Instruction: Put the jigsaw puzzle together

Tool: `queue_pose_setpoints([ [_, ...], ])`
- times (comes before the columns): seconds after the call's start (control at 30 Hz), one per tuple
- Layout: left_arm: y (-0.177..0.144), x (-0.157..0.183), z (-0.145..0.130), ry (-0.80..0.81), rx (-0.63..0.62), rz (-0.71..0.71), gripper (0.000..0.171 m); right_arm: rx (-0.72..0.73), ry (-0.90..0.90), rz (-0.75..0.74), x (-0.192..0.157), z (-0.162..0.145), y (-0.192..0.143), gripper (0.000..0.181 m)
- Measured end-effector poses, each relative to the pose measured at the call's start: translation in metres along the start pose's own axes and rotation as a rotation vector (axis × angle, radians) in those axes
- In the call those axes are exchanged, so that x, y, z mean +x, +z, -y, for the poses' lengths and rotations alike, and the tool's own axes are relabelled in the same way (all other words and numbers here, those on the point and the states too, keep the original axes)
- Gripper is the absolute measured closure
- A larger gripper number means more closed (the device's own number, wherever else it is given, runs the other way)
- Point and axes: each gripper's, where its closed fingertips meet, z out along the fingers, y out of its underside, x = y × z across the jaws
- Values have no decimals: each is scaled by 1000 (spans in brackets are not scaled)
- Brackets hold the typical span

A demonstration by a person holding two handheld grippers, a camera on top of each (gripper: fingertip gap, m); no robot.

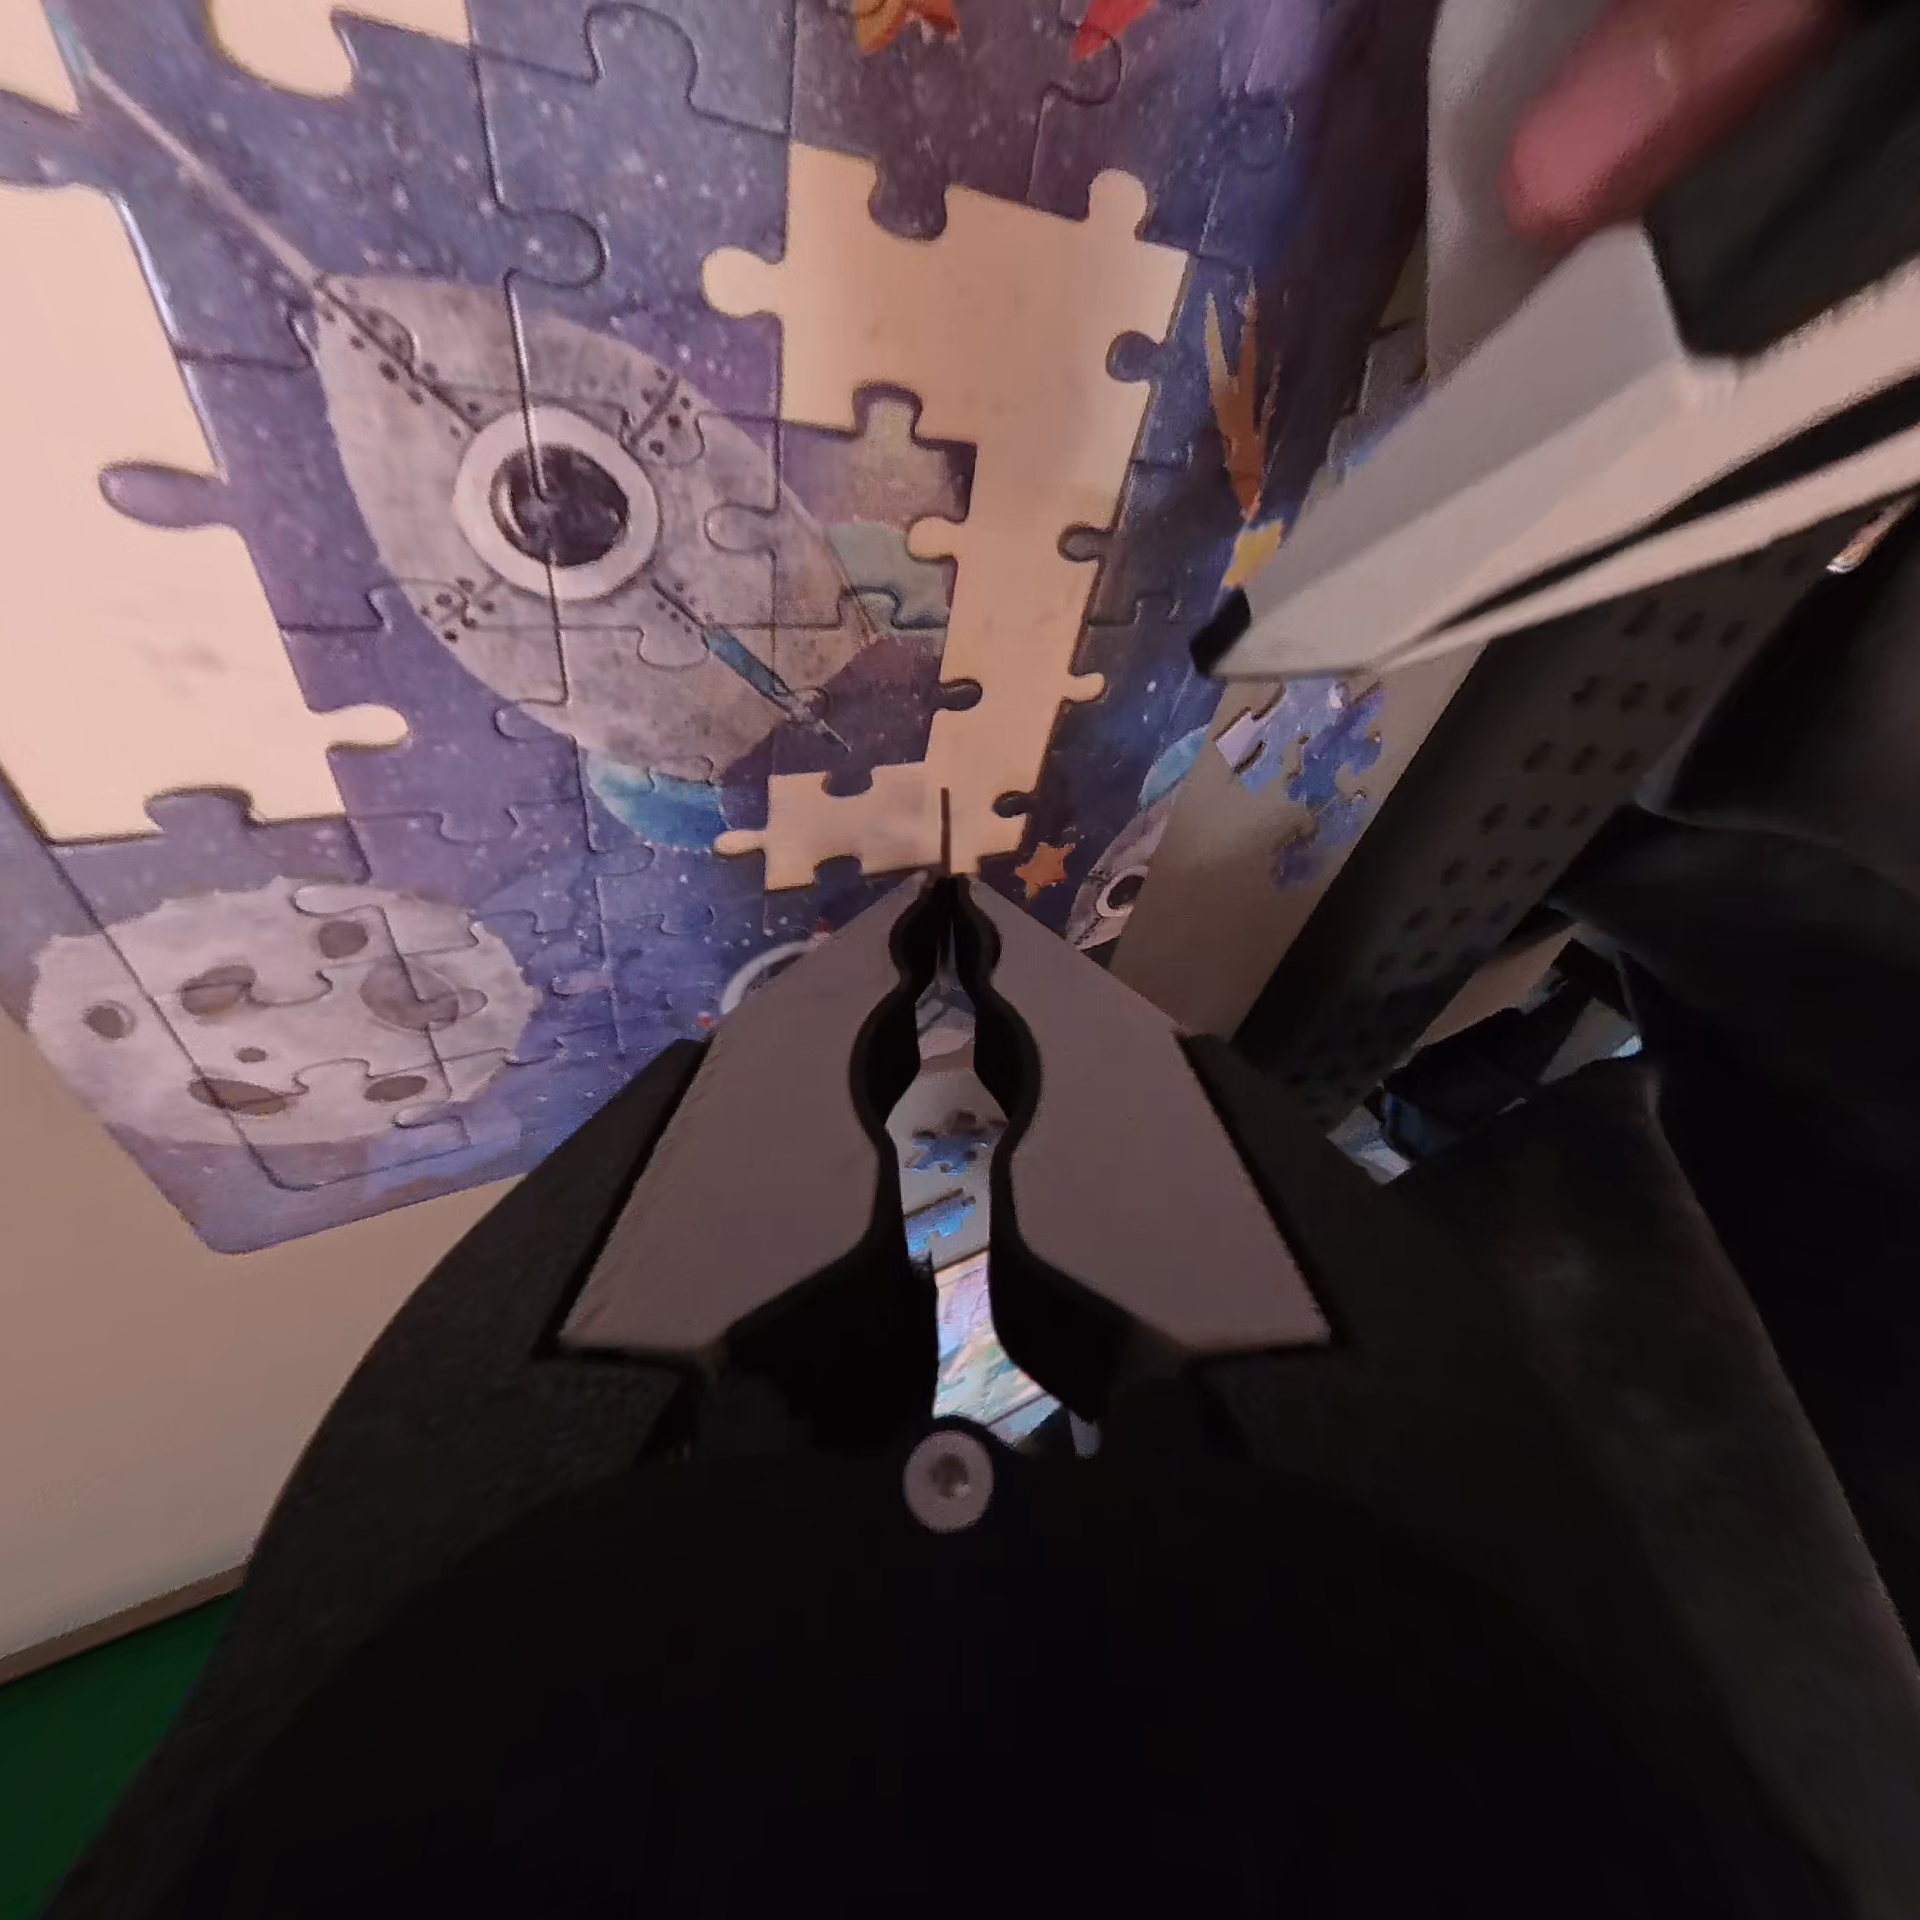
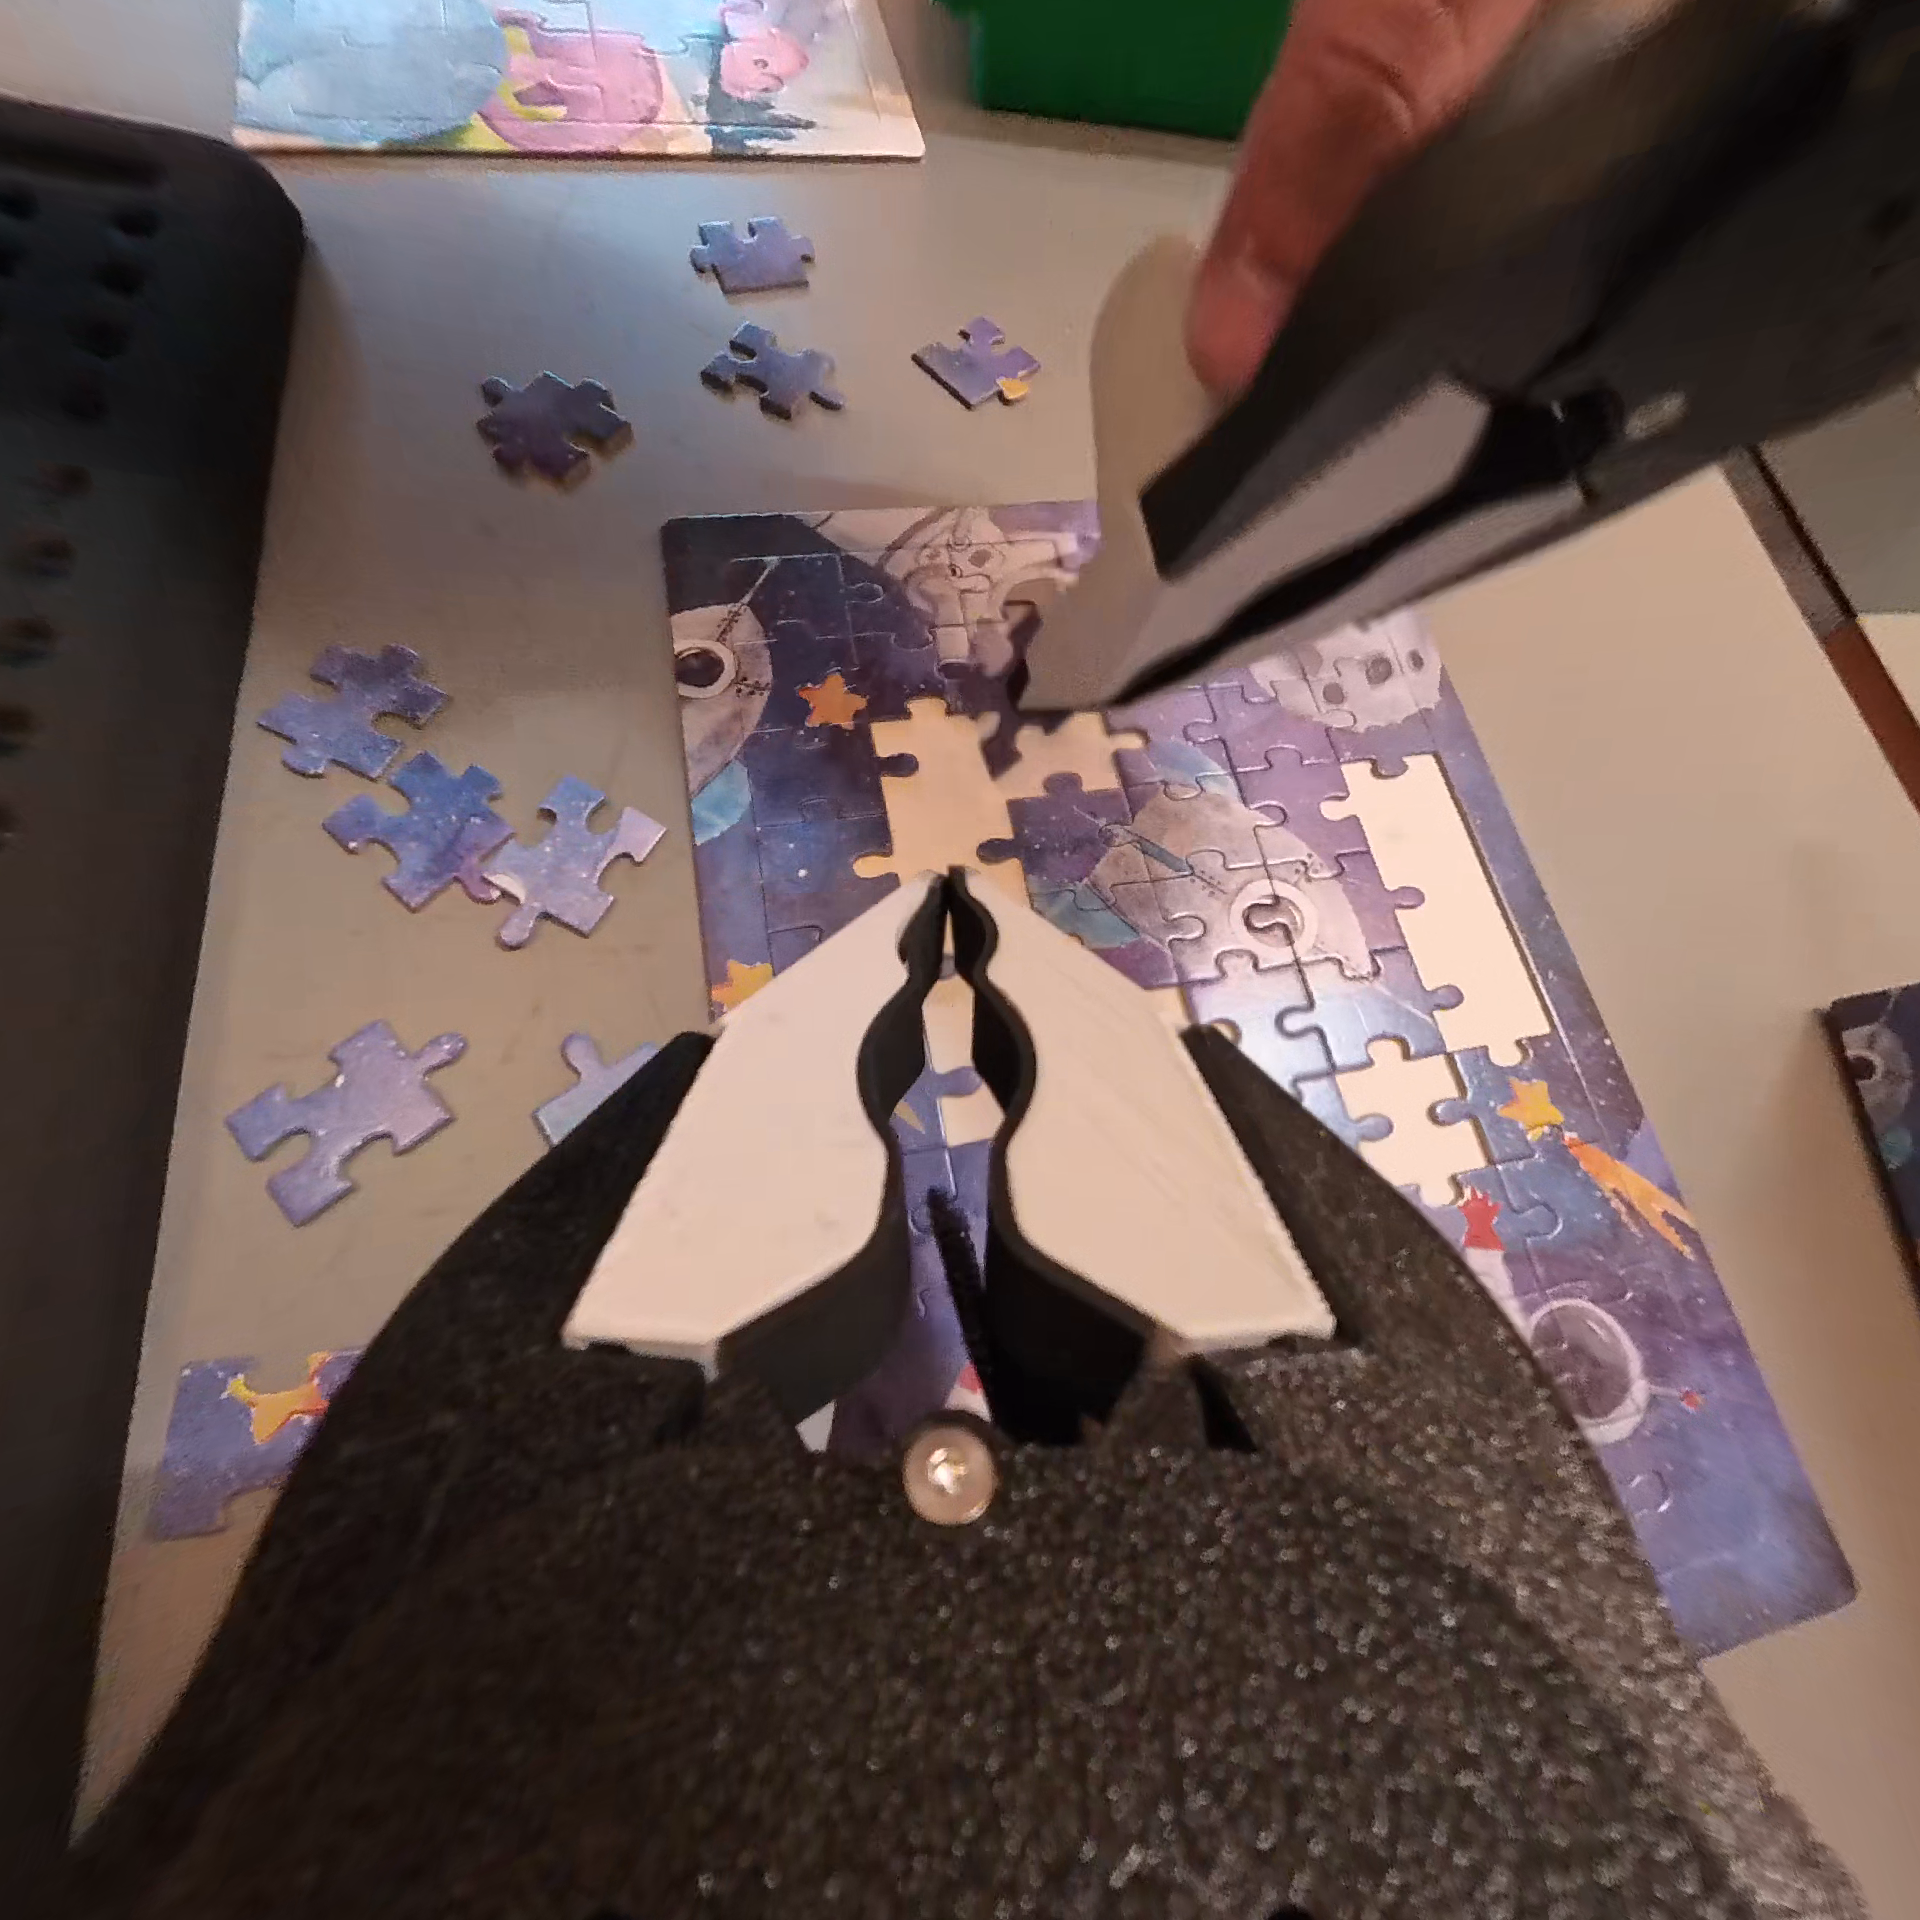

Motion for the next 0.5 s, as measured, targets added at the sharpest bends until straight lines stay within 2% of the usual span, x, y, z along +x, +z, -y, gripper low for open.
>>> queue_pose_setpoints([
  [0.23,1,-13,5,-12,-55,37,166,-52,-51,15,-9,-8,8,181],
  [0.5,0,-21,5,-36,-44,100,156,-19,-42,-4,-4,-3,5,181],
])
